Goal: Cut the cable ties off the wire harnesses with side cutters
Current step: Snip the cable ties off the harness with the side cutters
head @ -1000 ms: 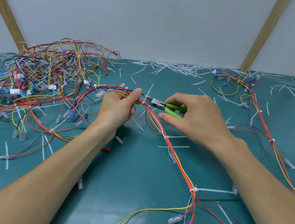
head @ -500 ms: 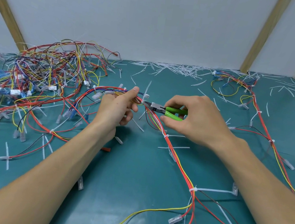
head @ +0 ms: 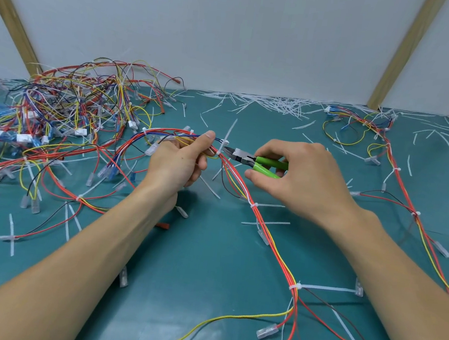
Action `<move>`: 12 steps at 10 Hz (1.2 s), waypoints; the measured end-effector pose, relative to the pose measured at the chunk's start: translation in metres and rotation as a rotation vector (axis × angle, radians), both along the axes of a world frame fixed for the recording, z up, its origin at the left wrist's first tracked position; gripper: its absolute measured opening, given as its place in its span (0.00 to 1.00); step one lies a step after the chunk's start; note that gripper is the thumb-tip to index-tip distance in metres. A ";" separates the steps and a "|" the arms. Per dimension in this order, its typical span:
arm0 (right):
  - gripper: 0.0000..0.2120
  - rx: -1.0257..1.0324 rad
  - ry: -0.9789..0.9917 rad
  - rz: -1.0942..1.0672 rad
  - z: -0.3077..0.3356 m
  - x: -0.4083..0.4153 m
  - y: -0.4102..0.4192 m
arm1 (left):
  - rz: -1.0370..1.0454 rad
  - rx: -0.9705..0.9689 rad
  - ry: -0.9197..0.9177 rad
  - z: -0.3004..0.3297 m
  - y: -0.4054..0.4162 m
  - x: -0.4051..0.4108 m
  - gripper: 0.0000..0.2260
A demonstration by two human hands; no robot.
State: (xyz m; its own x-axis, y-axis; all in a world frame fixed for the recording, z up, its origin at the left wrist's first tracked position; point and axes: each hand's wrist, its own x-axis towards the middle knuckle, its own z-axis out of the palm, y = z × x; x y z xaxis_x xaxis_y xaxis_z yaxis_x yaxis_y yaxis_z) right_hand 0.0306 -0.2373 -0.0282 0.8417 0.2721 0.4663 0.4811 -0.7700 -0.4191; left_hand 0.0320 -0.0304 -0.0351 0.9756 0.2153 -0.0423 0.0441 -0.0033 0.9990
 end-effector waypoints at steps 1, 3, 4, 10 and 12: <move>0.10 -0.015 -0.001 -0.004 0.000 0.000 0.000 | 0.001 0.009 0.007 0.000 -0.001 0.000 0.16; 0.12 -0.029 0.012 -0.004 -0.001 0.000 0.001 | 0.010 0.011 0.009 0.000 -0.001 0.000 0.16; 0.12 -0.033 0.008 -0.003 0.000 -0.001 0.001 | 0.015 0.007 -0.001 0.000 -0.001 0.000 0.16; 0.16 -0.010 -0.022 -0.041 -0.001 -0.002 0.002 | 0.027 0.053 -0.024 -0.003 -0.001 0.002 0.16; 0.14 -0.032 0.003 -0.029 -0.001 -0.004 0.003 | 0.035 0.066 -0.026 -0.005 -0.001 0.003 0.16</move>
